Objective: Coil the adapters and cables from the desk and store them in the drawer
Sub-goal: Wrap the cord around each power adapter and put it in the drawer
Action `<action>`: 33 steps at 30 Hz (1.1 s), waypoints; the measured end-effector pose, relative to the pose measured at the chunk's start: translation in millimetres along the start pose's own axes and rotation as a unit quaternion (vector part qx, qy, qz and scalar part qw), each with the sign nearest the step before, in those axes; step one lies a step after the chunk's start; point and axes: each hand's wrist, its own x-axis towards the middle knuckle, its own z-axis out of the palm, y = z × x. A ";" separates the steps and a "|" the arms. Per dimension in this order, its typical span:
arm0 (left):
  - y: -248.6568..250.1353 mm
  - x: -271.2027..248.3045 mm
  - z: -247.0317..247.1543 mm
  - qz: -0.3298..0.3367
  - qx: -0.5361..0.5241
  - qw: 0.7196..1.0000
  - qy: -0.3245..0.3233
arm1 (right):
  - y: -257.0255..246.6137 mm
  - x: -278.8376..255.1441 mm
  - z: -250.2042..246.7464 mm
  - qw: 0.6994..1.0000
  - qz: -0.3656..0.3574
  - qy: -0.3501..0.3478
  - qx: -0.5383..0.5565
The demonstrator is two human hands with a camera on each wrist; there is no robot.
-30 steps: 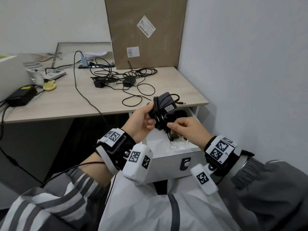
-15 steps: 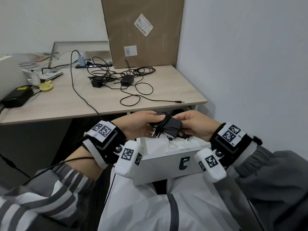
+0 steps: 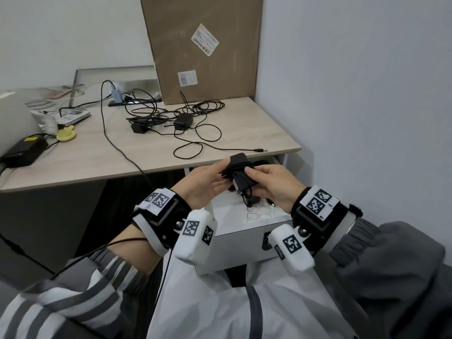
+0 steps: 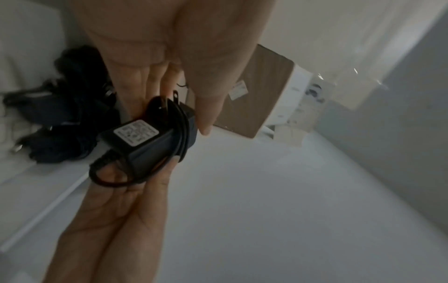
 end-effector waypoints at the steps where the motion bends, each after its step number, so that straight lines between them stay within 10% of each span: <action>1: 0.0 0.9 -0.3 0.000 -0.021 1.000 0.000 | -0.3 0.9 -0.5 1.000 -0.004 0.014 0.025; 8: 3.9 1.2 7.6 -0.006 -0.010 1.000 -0.020 | -11.9 6.4 2.8 0.977 0.028 0.005 0.213; 21: -6.5 27.8 -5.1 -0.018 0.047 0.991 0.121 | -9.1 13.2 15.0 0.996 0.000 -0.033 -0.087; 27: -20.5 41.2 -36.3 -0.116 0.070 0.975 0.177 | 12.8 -1.4 -17.2 0.930 0.116 -0.179 -0.299; 33: -30.9 63.6 -29.5 -0.185 0.175 0.954 0.161 | 20.5 -5.7 -25.5 0.899 0.082 -0.202 -0.381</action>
